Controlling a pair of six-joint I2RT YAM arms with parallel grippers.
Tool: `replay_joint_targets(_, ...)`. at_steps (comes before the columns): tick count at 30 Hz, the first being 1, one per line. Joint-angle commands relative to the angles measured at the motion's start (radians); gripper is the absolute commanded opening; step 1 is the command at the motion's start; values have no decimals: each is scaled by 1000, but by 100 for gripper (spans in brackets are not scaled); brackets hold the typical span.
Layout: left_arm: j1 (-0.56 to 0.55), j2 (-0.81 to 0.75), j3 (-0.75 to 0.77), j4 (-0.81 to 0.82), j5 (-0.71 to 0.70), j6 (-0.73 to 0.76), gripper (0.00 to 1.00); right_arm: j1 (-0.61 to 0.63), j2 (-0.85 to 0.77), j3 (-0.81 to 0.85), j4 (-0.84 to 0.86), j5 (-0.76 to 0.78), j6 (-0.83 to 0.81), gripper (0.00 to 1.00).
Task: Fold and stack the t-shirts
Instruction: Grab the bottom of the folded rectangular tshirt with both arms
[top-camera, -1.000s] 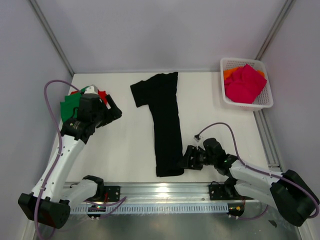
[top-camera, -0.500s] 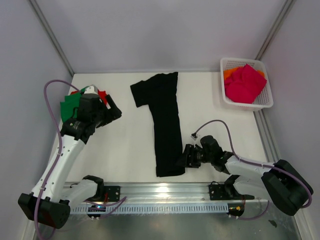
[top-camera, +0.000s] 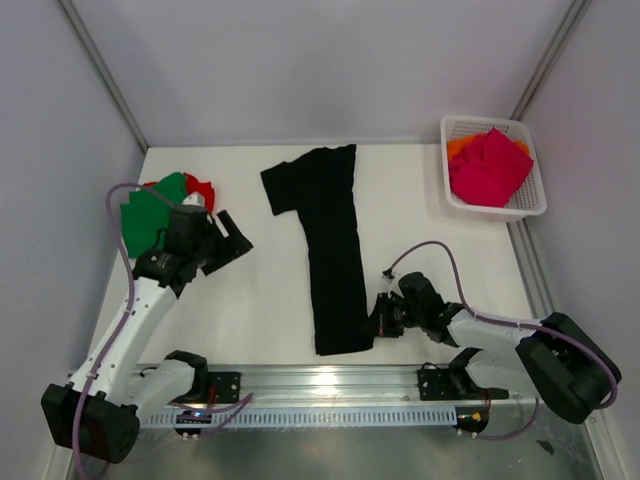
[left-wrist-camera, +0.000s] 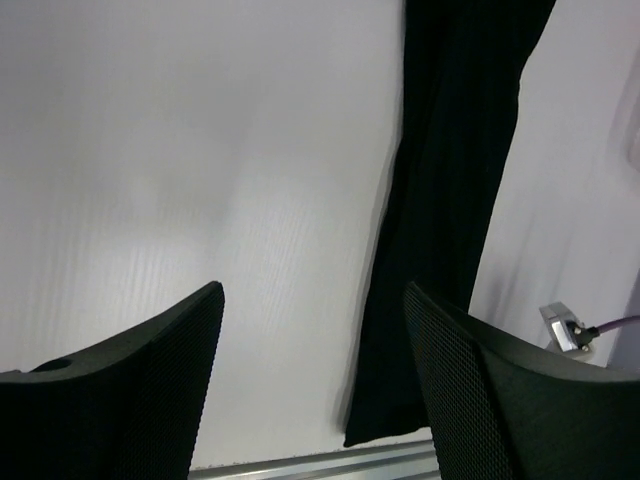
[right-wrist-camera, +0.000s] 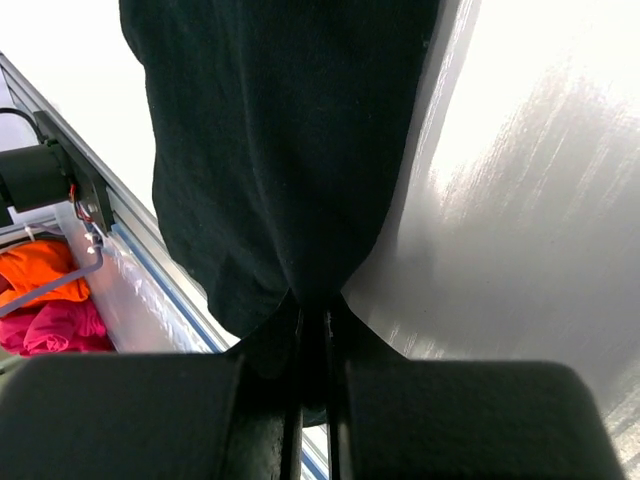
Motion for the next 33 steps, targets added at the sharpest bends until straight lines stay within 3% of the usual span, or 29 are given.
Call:
replay_joint_targets(1,-12,-63,-179,59,199,-172,75,2,36,18,3,-1,-33,3)
replay_joint_targets(4,-75,-133,-343,144,217,-292,75,2,63,31,15,-9,-35,3)
replay_joint_targets(9,-89,-208,-448,132,225,-358,76,2,125,48,45,-24,-32,3)
replay_joint_targets(14,-90,-280,-579,254,259,-464,77,2,190,86,114,-55,19,3)
replay_joint_targets(19,-95,-278,-649,330,301,-476,77,2,265,126,184,-79,57,3)
replay_joint_targets(23,-112,-192,-692,444,407,-432,78,2,271,134,190,-79,56,3)
replay_joint_targets(27,-165,39,-660,645,476,-368,77,2,270,135,184,-79,59,3)
replay_joint_targets(33,-349,278,-511,649,472,-295,75,2,244,134,171,-70,60,3)
